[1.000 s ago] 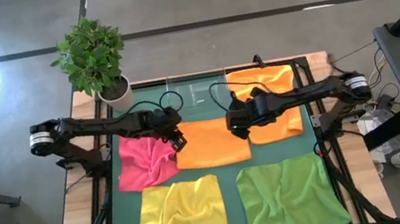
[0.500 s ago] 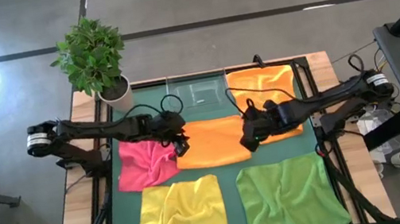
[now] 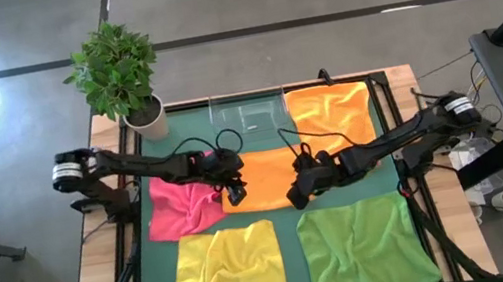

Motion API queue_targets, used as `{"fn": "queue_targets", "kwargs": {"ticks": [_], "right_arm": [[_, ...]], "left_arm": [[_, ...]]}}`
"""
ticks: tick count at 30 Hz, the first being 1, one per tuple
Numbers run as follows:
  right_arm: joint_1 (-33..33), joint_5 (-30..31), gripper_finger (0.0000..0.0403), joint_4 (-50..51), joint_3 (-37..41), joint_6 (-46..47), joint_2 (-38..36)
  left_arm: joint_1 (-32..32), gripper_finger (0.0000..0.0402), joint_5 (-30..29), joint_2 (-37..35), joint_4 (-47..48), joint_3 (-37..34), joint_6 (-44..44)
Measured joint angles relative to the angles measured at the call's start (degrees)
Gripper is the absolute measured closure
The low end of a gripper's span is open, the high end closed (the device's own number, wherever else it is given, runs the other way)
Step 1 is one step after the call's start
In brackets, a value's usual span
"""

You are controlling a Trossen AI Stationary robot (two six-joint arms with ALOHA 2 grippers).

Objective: Fold microfiber towels
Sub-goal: Fold the left orange microfiber cloth

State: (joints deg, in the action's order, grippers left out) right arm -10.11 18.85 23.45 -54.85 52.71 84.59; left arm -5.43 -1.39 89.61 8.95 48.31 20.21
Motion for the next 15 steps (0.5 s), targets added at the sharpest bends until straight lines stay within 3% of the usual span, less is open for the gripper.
{"fn": "queue_targets", "kwargs": {"ticks": [7,15], "right_arm": [[0.0,-0.1,0.0266,0.2,-1.7,-0.8,6.5],[0.5,-5.7,0.0266,0.4,-1.7,-3.1,12.4]], "left_arm": [[-0.1,0.0249,-0.6,5.8,-2.2,0.2,0.3],[-0.1,0.0249,0.1,9.6,-2.9,0.5,3.0]]}}
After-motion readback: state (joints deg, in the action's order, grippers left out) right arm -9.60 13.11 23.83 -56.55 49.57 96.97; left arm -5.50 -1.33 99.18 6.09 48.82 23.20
